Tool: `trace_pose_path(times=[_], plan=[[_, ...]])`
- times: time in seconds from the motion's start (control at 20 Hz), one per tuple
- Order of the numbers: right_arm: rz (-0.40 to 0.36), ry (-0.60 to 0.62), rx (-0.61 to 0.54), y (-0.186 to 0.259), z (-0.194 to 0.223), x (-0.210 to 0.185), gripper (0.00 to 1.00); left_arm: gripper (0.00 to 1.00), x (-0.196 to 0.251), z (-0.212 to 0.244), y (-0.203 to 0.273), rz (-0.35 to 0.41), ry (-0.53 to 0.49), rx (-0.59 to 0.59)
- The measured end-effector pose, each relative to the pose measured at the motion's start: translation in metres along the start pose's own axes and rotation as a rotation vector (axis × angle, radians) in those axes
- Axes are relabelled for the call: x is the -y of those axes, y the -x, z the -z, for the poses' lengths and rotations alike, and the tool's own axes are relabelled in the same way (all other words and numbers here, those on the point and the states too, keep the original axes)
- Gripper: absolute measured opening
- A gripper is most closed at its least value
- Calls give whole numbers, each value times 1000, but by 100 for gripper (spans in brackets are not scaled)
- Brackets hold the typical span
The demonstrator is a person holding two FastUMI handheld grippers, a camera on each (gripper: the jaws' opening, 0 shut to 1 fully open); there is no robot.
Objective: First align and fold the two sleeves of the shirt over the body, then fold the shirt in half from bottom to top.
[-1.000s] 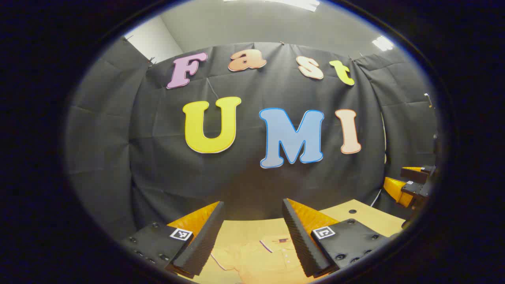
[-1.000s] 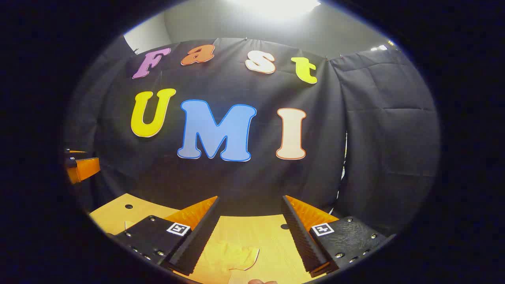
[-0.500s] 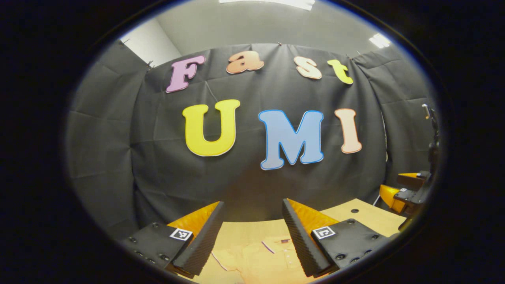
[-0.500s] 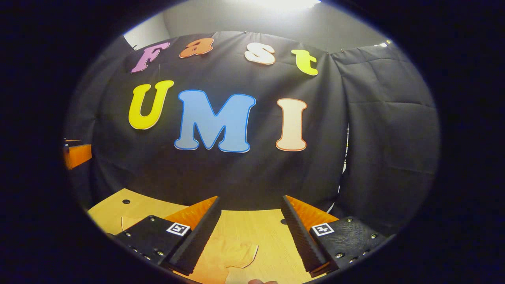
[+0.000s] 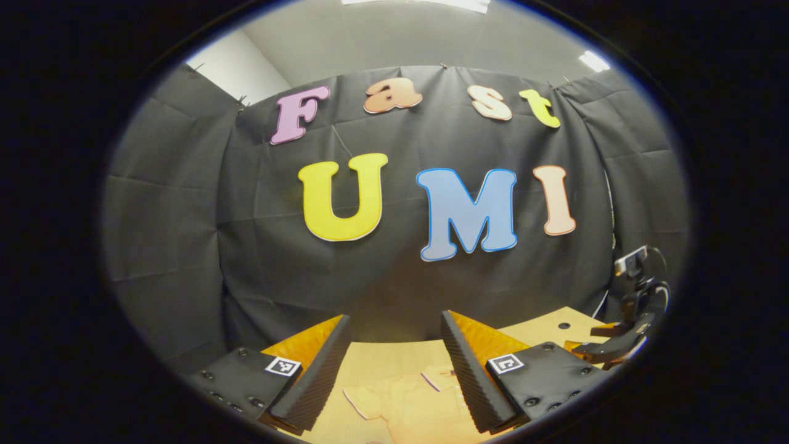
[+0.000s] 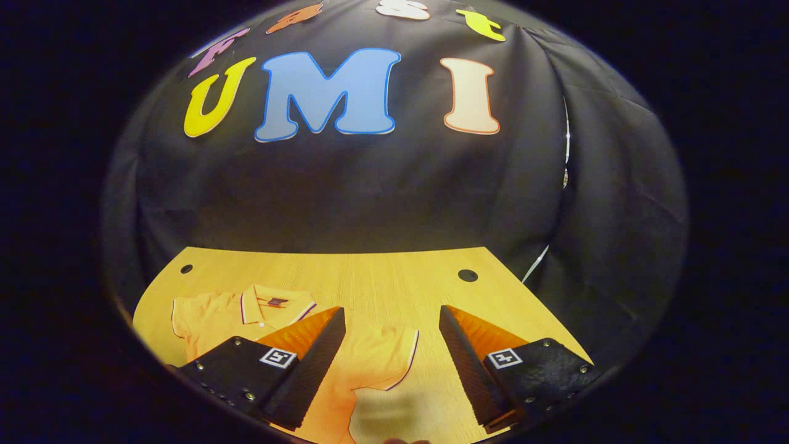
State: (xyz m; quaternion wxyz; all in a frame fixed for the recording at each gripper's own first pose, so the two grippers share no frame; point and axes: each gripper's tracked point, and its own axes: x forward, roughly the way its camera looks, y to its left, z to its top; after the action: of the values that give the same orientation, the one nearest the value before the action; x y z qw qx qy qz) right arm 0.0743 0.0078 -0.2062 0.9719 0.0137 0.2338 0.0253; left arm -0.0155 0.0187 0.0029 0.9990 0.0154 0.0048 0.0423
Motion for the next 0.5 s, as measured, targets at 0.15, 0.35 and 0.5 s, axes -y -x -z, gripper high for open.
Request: trace_pose_path(times=[0.15,0.35,0.5], plan=[[9,3,-84,-25,32,4,97,94,-8,3,3,-29,-5,-11],[-1,-18,-210,-59,77,6,97,94,-20,7,8,-70,-11,-31],[4,-51,-273,-79,94,11,97,95,-26,11,9,-94,-12,-44]])
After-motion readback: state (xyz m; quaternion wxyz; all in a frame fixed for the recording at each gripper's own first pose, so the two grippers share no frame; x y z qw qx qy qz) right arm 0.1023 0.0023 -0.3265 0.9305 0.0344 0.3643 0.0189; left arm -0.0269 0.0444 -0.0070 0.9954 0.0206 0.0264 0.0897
